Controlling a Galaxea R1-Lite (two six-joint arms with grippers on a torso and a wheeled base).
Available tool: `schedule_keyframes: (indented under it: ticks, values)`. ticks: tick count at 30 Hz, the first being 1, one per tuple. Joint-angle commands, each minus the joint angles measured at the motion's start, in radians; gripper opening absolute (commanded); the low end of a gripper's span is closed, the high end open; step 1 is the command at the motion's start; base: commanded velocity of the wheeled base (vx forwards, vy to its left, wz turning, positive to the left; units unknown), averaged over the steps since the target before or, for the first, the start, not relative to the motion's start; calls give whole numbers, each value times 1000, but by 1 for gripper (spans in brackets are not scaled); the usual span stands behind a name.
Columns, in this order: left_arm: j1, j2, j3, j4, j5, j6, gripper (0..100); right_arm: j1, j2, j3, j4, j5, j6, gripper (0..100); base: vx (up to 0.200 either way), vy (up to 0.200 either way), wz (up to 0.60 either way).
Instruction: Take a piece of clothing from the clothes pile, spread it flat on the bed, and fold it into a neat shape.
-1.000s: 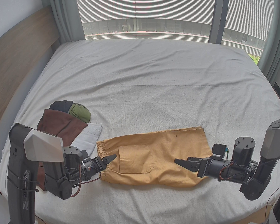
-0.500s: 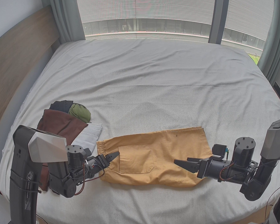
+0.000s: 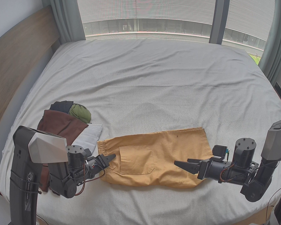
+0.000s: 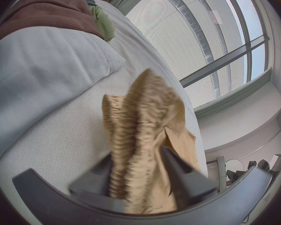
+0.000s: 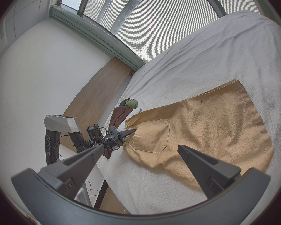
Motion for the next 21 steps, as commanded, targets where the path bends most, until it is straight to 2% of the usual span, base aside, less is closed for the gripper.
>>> schedule_keyframes:
  ticks: [1, 10, 11, 16, 21]
  values:
    - [0, -1, 0, -2, -2, 0, 0, 0, 0, -1, 0, 0, 0, 100, 0, 0, 0]
    - [20, -28, 29, -8, -2, 0, 0, 0, 0, 1, 0, 0, 0, 100, 0, 0, 0]
    - [41, -62, 58, -8, -5, 3, 0, 0, 0, 1, 0, 0, 0, 100, 0, 0, 0]
    - [74, -148, 168, -8, -80, 0, 0, 2, 5, 1, 0, 0, 0, 100, 0, 0, 0]
    - [94, -159, 205, -8, -93, 9, 0, 2, 6, 1, 0, 0, 0, 100, 0, 0, 0]
